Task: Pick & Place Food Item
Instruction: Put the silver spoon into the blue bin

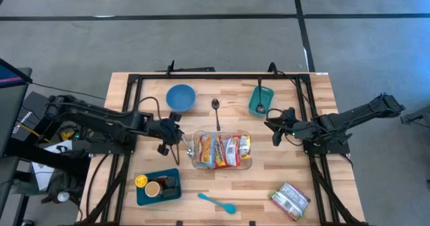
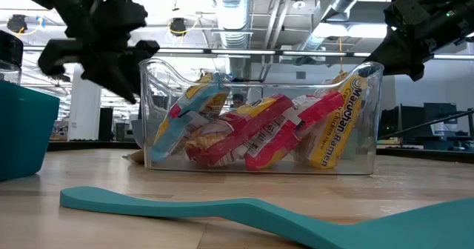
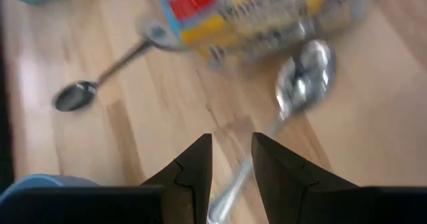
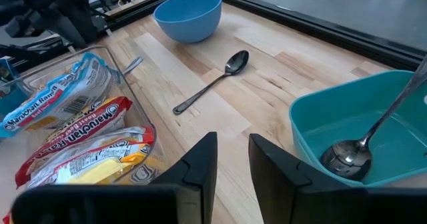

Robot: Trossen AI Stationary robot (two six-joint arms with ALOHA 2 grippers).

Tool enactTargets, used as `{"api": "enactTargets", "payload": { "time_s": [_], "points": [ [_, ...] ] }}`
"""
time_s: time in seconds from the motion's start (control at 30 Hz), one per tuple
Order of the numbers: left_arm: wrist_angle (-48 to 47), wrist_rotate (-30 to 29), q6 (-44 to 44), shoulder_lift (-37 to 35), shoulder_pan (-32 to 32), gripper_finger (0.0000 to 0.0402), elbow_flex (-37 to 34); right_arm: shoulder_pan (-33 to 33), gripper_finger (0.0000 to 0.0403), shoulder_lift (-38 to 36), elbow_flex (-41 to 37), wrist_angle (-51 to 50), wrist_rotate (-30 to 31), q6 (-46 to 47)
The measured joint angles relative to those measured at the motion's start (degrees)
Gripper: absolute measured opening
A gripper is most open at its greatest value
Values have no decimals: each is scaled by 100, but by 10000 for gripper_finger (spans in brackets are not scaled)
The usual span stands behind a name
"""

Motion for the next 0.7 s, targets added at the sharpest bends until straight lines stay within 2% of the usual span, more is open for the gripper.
{"api": "enactTargets", "payload": {
  "time_s": [0.27, 0.47, 0.7],
  "points": [
    [-253, 62, 586, 522, 11, 99, 64, -2, 82, -2, 0, 6, 0, 0],
    [-169, 166, 991, 850, 304, 99, 96, -2, 82, 0, 0, 6, 0, 2],
    [-182, 614, 1379, 915, 559, 99, 224, -4, 82, 0, 0, 0, 0, 46]
  ]
}}
